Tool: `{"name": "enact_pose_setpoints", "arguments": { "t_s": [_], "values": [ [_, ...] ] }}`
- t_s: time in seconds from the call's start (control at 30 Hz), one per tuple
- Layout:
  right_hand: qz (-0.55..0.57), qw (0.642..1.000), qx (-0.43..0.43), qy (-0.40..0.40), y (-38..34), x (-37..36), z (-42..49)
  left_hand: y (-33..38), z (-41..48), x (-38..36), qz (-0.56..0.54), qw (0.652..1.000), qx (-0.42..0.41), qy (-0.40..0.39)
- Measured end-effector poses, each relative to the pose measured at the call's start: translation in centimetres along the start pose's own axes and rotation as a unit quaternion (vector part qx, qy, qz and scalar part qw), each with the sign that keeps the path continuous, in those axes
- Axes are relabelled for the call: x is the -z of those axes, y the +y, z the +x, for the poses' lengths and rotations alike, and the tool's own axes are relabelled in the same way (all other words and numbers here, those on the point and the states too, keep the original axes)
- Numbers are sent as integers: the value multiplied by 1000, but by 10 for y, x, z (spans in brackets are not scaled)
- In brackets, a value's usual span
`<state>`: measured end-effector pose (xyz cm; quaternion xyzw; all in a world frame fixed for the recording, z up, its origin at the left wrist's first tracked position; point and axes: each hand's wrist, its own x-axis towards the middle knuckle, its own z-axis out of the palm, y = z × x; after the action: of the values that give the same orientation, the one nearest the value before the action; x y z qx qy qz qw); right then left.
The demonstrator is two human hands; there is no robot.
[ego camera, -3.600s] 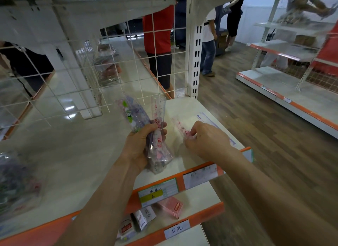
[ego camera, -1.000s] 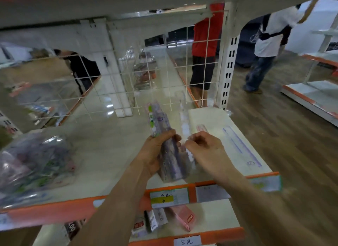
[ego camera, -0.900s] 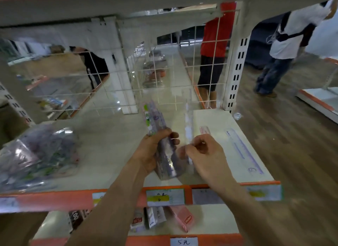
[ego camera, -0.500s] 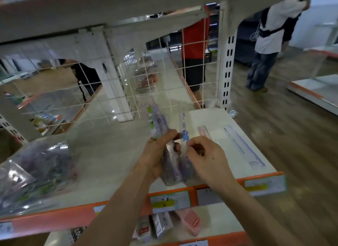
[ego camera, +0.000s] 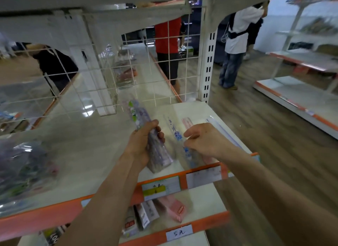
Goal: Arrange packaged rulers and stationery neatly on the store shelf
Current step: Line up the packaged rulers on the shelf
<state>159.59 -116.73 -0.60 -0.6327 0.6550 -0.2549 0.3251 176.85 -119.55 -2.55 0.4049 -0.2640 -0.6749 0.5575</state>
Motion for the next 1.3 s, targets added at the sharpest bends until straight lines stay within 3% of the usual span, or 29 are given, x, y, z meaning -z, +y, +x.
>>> {"name": "enact_pose_setpoints", "arguments": {
  "t_s": [0.27, 0.47, 0.83, 1.3],
  "values": [
    [-122, 992, 11, -1, 5, 5, -3, 0, -1, -1, 4, 1000, 16, -14],
    [-306, 944, 106, 58, 19, 6, -12, 0, -3, -1, 11, 1000, 13, -9],
    [-324, 940, 45, 97, 25, 6, -12, -1, -9, -2, 14, 1000, 14, -4],
    [-345, 932, 44, 106, 23, 5, -12, -2, -12, -2, 16, 1000, 20, 7]
  ]
}}
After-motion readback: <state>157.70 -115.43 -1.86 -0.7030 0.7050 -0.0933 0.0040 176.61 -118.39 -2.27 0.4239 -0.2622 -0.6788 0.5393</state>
